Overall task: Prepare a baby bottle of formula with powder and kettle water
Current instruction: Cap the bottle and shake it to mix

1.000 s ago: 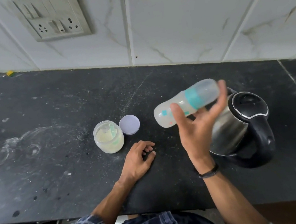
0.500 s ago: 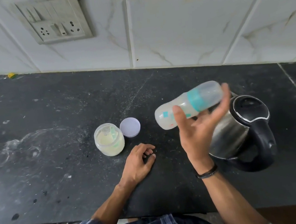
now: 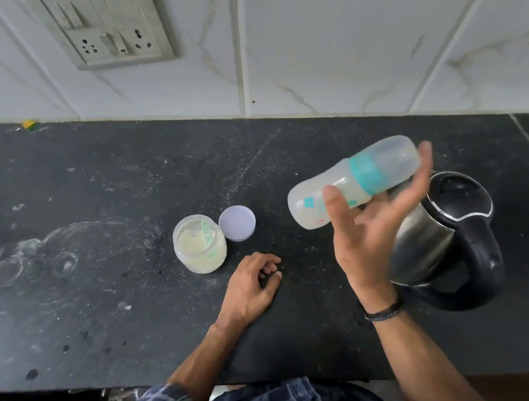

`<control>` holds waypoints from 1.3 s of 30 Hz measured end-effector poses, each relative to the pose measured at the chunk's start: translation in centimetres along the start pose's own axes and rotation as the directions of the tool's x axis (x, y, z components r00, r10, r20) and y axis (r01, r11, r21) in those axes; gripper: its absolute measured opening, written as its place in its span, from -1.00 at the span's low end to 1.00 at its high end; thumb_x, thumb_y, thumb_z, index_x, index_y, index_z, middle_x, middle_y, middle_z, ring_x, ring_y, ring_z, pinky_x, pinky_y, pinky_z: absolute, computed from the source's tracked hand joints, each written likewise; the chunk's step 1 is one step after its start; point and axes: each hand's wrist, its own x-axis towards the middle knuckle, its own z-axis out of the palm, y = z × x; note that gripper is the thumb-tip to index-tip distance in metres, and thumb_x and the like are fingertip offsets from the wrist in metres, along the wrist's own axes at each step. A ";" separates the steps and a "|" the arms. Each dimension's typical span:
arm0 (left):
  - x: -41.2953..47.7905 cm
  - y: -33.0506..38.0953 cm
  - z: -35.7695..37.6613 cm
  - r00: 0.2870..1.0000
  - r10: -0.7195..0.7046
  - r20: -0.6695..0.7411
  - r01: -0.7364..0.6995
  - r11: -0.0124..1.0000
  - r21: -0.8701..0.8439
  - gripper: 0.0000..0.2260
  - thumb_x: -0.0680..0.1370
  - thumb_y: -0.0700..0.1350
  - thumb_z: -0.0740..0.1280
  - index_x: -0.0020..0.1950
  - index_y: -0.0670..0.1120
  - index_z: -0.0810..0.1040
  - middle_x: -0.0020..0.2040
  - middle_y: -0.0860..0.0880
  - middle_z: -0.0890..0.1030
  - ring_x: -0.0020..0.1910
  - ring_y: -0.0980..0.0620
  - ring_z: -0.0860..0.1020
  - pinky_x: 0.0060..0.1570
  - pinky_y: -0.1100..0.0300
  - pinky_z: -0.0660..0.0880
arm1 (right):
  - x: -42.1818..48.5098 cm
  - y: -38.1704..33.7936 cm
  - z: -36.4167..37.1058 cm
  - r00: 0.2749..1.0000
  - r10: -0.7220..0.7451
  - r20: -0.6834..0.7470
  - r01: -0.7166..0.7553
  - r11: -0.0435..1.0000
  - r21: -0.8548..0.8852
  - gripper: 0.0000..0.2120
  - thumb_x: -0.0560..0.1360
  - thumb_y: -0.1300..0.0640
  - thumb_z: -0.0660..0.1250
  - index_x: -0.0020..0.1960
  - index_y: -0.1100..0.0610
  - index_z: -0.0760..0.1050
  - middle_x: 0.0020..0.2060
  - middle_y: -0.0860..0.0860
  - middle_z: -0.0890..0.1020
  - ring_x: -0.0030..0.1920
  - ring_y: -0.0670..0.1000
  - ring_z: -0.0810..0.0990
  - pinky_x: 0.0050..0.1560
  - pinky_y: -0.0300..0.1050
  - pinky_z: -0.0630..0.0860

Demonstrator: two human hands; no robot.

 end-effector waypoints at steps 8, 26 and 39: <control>0.0 0.1 -0.1 1.000 -0.009 -0.004 0.009 1.000 0.005 -0.83 0.58 -0.15 0.42 0.16 0.00 0.63 -0.06 0.14 0.57 -0.01 0.14 0.53 -0.01 0.34 0.47 | -0.1 0.5 0.2 0.996 0.085 -0.024 -0.085 0.996 0.013 -0.08 0.54 0.26 0.55 0.61 -0.18 0.03 0.48 -0.20 0.47 0.38 0.08 0.61 0.17 -0.06 0.66; 0.1 0.1 0.0 1.000 -0.003 0.009 0.003 1.000 0.004 -0.84 0.58 -0.14 0.41 0.14 0.01 0.63 -0.06 0.15 0.57 -0.01 0.14 0.53 -0.01 0.31 0.48 | 0.3 0.3 0.3 0.991 0.131 -0.035 -0.131 0.991 0.003 -0.11 0.53 0.23 0.57 0.61 -0.17 0.10 0.44 -0.13 0.53 0.25 0.14 0.69 0.07 -0.03 0.70; 0.1 0.1 0.1 1.000 0.012 0.001 -0.012 1.000 0.020 -0.84 0.56 -0.16 0.42 0.12 0.01 0.63 -0.08 0.14 0.56 -0.04 0.15 0.52 -0.03 0.37 0.44 | 1.2 -0.7 0.0 0.990 0.100 0.096 -0.100 0.995 0.002 -0.11 0.47 0.27 0.58 0.55 -0.17 0.14 0.34 -0.30 0.55 0.25 0.07 0.68 0.12 -0.03 0.68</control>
